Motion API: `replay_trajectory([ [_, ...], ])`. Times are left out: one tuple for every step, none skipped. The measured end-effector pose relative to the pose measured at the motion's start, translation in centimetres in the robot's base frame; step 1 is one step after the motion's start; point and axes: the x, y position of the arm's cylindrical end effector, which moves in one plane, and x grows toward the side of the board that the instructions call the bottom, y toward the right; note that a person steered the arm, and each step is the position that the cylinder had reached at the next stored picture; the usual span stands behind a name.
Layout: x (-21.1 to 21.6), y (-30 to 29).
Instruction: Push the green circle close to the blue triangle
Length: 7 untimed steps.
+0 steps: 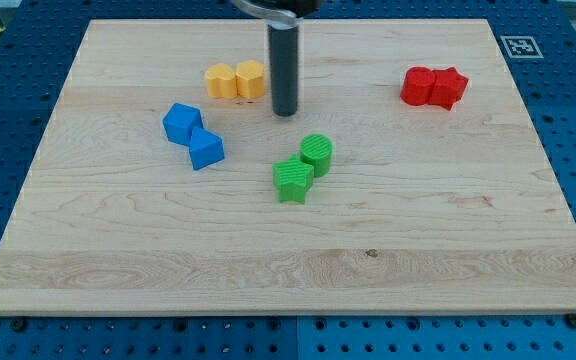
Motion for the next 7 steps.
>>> replay_trajectory([
  [1.8,5.4],
  [4.6,9.1],
  [6.2,9.3],
  [7.9,8.3],
  [9.9,5.9],
  [9.6,2.4],
  [6.7,-2.0],
])
